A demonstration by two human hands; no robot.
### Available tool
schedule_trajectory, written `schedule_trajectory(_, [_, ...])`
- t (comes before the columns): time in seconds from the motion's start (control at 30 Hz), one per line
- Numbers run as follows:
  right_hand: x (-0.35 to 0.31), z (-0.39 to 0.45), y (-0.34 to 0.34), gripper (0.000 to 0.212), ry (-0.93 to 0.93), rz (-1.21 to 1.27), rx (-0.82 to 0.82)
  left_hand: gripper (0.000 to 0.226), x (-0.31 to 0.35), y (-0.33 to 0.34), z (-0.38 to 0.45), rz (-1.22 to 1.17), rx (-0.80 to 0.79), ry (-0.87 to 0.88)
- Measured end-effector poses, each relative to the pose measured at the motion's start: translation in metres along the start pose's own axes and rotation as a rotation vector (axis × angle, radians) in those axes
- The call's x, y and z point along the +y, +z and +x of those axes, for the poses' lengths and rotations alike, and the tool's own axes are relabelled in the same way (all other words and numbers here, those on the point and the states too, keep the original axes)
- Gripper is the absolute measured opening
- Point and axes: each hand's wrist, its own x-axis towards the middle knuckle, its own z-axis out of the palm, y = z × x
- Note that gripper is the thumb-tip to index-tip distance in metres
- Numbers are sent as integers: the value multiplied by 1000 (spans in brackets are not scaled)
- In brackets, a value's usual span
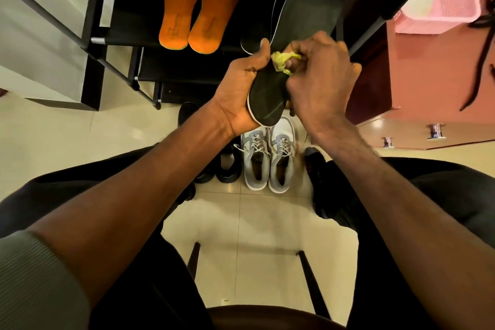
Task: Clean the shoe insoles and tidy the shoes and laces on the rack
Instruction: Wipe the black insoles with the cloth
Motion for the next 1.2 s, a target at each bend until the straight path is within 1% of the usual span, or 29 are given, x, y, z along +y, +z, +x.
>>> schedule_trajectory(0.07, [1, 0, 5, 30, -22, 39, -8, 53, 3, -2, 0, -14, -18, 6])
schedule_trajectory(0.13, [1, -4, 10, 25, -36, 182, -50, 55, 7, -6, 0, -40, 8, 10])
schedule_trajectory(0.2, [-3, -16, 15, 23, -69, 274, -129, 55, 13, -7, -2, -63, 67, 25])
schedule_trajectory(0.27, [-8, -28, 18, 22, -114, 366, -244, 51, 21, -11, -2, -90, 111, 69])
schedule_trajectory(0.33, [-11, -34, 20, 21, -139, 445, -331, 56, 27, -16, 0, -82, 161, 117])
schedule_trajectory(0.37, [-11, -35, 21, 22, -144, 443, -344, 58, 28, -19, 2, -86, 186, 130])
schedule_trajectory(0.43, [-10, -35, 20, 27, -142, 344, -319, 61, 24, -20, 3, -108, 203, 129])
schedule_trajectory(0.53, [-10, -27, 13, 35, -112, 44, -186, 61, 15, -13, 2, -99, 144, 82])
schedule_trajectory(0.6, [-4, -13, 7, 39, -54, -62, -113, 60, 7, -9, 1, -78, 90, 49])
schedule_trajectory(0.67, [5, -2, 4, 39, -1, -114, -38, 59, 1, -6, 1, -49, 51, 24])
schedule_trajectory(0.73, [13, 7, 0, 37, 50, -127, 24, 54, -1, -3, -3, -6, 70, 6])
schedule_trajectory(0.83, [25, 20, -4, 29, 105, -33, 73, 53, -1, 3, -8, 65, 75, -22])
schedule_trajectory(0.93, [23, 15, 3, 21, 93, 164, 35, 58, 2, 4, -7, 29, 70, -18])
schedule_trajectory(1.0, [12, -4, 11, 20, 1, 251, -48, 62, 5, 8, -8, -30, 47, -23])
schedule_trajectory(1.1, [-4, -28, 16, 20, -120, 415, -194, 58, 15, 5, -9, -116, 124, 14])
schedule_trajectory(1.17, [-9, -39, 15, 21, -176, 444, -265, 57, 20, 2, -9, -107, 134, 56])
schedule_trajectory(1.2, [-10, -42, 14, 23, -198, 407, -256, 56, 21, 1, -9, -110, 133, 61])
